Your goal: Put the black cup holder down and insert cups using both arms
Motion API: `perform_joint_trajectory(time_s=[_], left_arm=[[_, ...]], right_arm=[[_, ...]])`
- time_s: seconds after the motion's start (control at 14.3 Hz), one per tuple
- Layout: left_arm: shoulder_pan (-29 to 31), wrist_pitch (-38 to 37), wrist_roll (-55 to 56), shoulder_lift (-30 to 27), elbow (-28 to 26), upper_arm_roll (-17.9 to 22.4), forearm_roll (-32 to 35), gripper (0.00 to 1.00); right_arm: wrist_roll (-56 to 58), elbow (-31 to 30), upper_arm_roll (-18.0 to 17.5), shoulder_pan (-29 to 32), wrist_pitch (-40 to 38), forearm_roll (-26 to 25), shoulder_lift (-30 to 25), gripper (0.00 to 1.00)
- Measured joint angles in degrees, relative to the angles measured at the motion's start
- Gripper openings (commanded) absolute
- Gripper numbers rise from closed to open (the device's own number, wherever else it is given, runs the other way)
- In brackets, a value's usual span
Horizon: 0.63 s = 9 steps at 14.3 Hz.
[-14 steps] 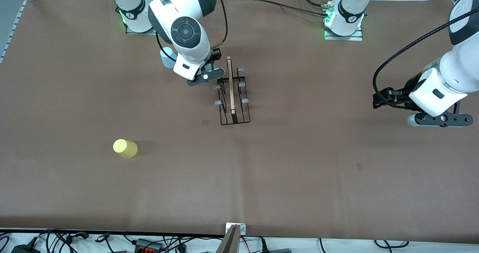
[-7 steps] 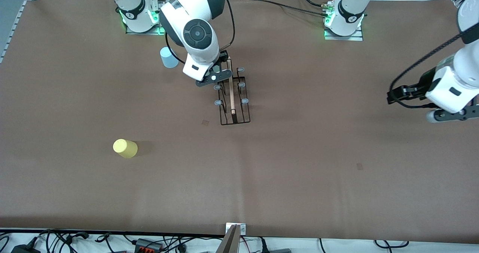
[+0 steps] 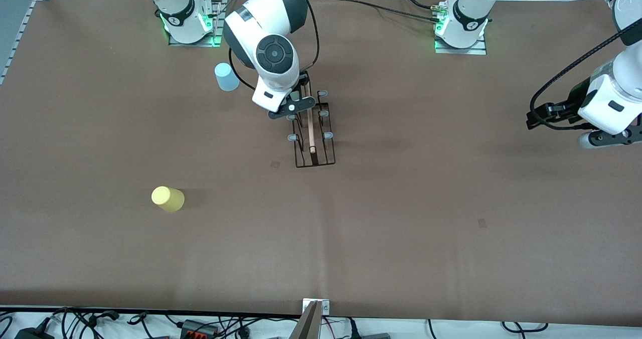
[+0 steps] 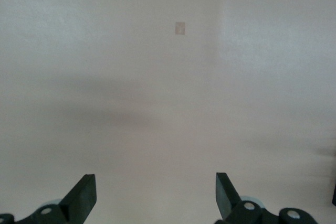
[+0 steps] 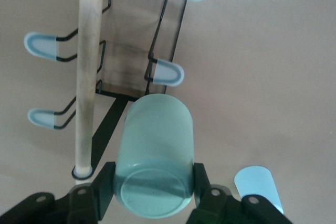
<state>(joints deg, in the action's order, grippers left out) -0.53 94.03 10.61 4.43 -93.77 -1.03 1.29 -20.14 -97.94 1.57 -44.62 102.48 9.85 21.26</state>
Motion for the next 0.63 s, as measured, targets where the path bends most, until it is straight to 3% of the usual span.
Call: perform_joint_trajectory(time_s=[0.42,0.49,0.56,0.63], left_arm=[[-0.02,2.42,-0.47,-0.23,-0.67,0.11,0.34,1.00],[-0.07,2.46,-0.52,-0.25,-0.67,0.10,0.34,1.00],[-0.13,2.46,-0.53,-0.25,-0.67,0.09,0.34,1.00],[-0.18,2.43,-0.55,-0.25,-0.67,0.07,0.34,1.00]], right_arm=[[0.00,0.00,0.00,-0.65,1.78,0.00,2.42,0.23],[0.00,0.00,0.00,-0.76,1.79,0.00,2.75,0.41],[0.00,0.00,0.00,-0.82,1.85,0.00,3.06,0.86],[-0.01,0.00,0.01,-0.82,1.92,0.00,3.32,1.00]])
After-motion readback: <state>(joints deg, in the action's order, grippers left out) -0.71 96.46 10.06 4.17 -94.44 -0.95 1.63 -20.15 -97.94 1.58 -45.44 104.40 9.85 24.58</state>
